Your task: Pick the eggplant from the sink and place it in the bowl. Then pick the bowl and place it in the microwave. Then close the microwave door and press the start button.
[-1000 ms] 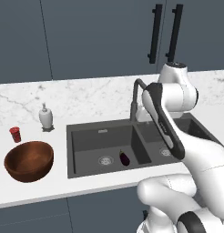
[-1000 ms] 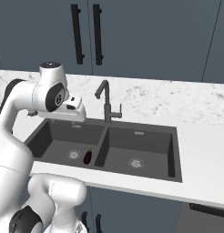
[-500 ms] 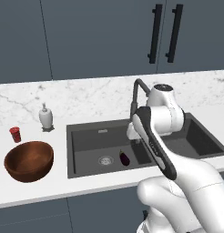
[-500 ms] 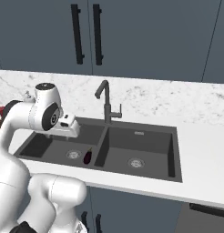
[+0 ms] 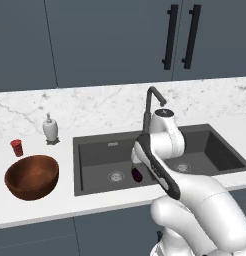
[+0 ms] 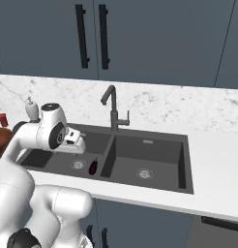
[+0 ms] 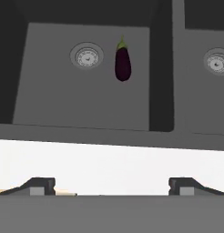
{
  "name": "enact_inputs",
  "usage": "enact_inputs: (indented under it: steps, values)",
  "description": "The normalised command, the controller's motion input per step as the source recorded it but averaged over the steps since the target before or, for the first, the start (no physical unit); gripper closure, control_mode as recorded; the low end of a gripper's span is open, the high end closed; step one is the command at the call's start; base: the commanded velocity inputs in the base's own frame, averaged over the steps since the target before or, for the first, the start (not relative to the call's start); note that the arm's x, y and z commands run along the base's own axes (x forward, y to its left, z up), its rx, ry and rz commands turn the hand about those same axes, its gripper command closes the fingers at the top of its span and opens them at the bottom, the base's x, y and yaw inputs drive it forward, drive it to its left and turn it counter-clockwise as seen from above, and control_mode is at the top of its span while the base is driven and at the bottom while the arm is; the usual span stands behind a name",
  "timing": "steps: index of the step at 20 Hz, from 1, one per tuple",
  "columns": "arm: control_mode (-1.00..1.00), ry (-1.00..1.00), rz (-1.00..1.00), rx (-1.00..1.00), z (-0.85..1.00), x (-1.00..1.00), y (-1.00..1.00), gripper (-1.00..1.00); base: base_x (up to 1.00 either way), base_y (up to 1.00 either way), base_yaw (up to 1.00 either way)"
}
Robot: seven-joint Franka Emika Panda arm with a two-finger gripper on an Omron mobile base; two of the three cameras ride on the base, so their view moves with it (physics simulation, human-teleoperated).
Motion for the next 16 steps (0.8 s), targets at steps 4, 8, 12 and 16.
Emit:
enact_inputs:
  steps: [4, 8, 12, 16]
  values:
    - [-1.0, 0.05, 0.0, -0.09, -0.43, 0.38, 0.19, -1.0, 0.0, 0.0, 0.0]
    - [-1.0, 0.05, 0.0, -0.04, -0.17, 0.42, 0.08, -1.0, 0.0, 0.0, 0.0]
    - [-1.0, 0.0, 0.0, 0.0, -0.21, 0.32, 0.0, -1.0, 0.0, 0.0, 0.0]
    - [-1.0, 0.0, 0.0, 0.0, -0.24, 0.37, 0.0, -1.0, 0.0, 0.0, 0.0]
